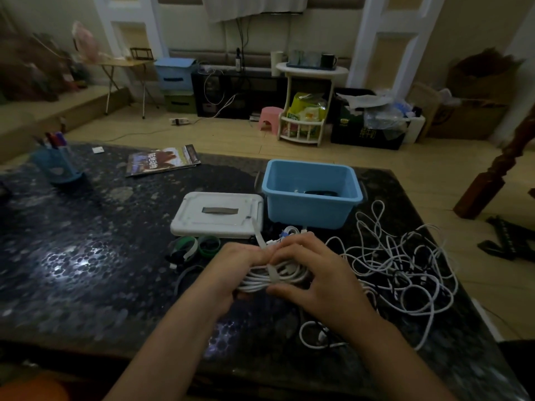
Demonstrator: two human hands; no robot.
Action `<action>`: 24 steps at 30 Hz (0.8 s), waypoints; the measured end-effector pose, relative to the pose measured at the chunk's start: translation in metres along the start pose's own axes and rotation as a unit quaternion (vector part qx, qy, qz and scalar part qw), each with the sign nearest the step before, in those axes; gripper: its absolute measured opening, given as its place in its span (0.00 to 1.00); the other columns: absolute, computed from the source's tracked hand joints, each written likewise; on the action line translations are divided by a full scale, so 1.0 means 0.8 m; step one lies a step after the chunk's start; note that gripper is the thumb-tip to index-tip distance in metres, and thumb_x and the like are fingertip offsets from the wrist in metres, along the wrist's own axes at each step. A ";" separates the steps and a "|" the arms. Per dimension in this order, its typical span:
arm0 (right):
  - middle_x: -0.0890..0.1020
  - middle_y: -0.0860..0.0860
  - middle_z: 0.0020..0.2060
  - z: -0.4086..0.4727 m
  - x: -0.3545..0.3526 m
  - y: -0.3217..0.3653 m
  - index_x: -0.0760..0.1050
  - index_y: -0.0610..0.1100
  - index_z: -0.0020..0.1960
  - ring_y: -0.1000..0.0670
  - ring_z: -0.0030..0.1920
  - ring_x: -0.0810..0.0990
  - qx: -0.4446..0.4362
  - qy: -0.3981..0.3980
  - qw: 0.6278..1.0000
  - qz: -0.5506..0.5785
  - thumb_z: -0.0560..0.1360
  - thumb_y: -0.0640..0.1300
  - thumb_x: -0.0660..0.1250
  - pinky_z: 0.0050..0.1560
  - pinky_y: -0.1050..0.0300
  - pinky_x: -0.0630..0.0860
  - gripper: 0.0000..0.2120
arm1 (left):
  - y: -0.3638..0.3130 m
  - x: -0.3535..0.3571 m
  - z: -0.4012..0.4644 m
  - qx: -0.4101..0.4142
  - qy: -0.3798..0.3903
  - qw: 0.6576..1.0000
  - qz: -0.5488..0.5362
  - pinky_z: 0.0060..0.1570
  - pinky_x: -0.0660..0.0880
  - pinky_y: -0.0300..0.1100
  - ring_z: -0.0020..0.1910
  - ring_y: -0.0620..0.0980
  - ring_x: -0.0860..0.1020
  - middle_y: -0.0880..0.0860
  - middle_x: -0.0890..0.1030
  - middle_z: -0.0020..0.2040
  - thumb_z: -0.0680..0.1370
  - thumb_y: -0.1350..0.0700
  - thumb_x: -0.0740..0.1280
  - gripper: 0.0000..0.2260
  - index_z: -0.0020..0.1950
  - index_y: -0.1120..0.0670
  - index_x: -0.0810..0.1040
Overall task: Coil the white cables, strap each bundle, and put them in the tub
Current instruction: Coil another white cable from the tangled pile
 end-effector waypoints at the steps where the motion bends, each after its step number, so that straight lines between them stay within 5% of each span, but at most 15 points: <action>1: 0.77 0.60 0.57 0.001 0.002 0.002 0.80 0.53 0.56 0.60 0.57 0.78 -0.006 0.006 1.000 -0.014 0.69 0.54 0.78 0.57 0.62 0.76 0.18 | 0.000 -0.003 0.000 0.003 -0.010 1.000 0.001 0.39 0.68 0.52 0.41 0.64 0.79 0.68 0.82 0.47 0.73 0.48 0.74 0.16 0.48 0.62 0.85; 4: 0.78 0.60 0.55 0.004 0.010 0.003 0.80 0.54 0.58 0.59 0.53 0.78 -0.015 0.024 0.999 -0.039 0.70 0.58 0.75 0.53 0.57 0.79 0.18 | -0.002 -0.008 -0.001 0.012 -0.023 1.000 0.011 0.46 0.68 0.54 0.47 0.66 0.80 0.70 0.82 0.51 0.72 0.46 0.73 0.17 0.47 0.62 0.85; 7: 0.77 0.59 0.52 0.004 0.014 0.001 0.80 0.52 0.56 0.58 0.51 0.78 -0.007 0.025 0.999 -0.036 0.70 0.58 0.75 0.50 0.55 0.79 0.17 | -0.003 -0.010 -0.001 0.034 -0.038 0.998 0.043 0.40 0.69 0.51 0.39 0.59 0.77 0.70 0.82 0.45 0.78 0.50 0.70 0.15 0.42 0.62 0.84; 12: 0.78 0.57 0.48 0.004 0.012 -0.002 0.81 0.49 0.53 0.59 0.48 0.78 0.002 -0.008 1.000 -0.001 0.70 0.53 0.77 0.50 0.63 0.76 0.15 | -0.007 -0.005 0.003 0.107 -0.070 0.989 0.068 0.49 0.79 0.58 0.47 0.65 0.83 0.67 0.84 0.45 0.78 0.52 0.71 0.14 0.43 0.64 0.85; 20: 0.77 0.62 0.46 0.001 0.009 -0.004 0.81 0.50 0.52 0.62 0.48 0.77 0.037 -0.006 0.999 -0.003 0.68 0.54 0.79 0.49 0.73 0.72 0.16 | -0.011 -0.006 0.001 0.143 -0.103 0.984 0.027 0.35 0.77 0.35 0.34 0.47 0.83 0.55 0.85 0.36 0.74 0.60 0.74 0.04 0.42 0.61 0.85; 24: 0.76 0.60 0.48 -0.002 0.012 0.006 0.80 0.50 0.53 0.61 0.48 0.76 0.021 -0.024 0.999 -0.036 0.71 0.56 0.74 0.49 0.70 0.73 0.15 | -0.011 -0.010 0.004 0.126 -0.113 0.985 0.024 0.44 0.81 0.44 0.41 0.52 0.85 0.56 0.86 0.38 0.76 0.58 0.73 0.07 0.40 0.59 0.85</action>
Point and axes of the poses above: each hand's wrist, its own z-axis towards the middle knuckle, its own x-axis out of the palm, y = z × x, the point moved 5 cm from there along z, towards the middle knuckle
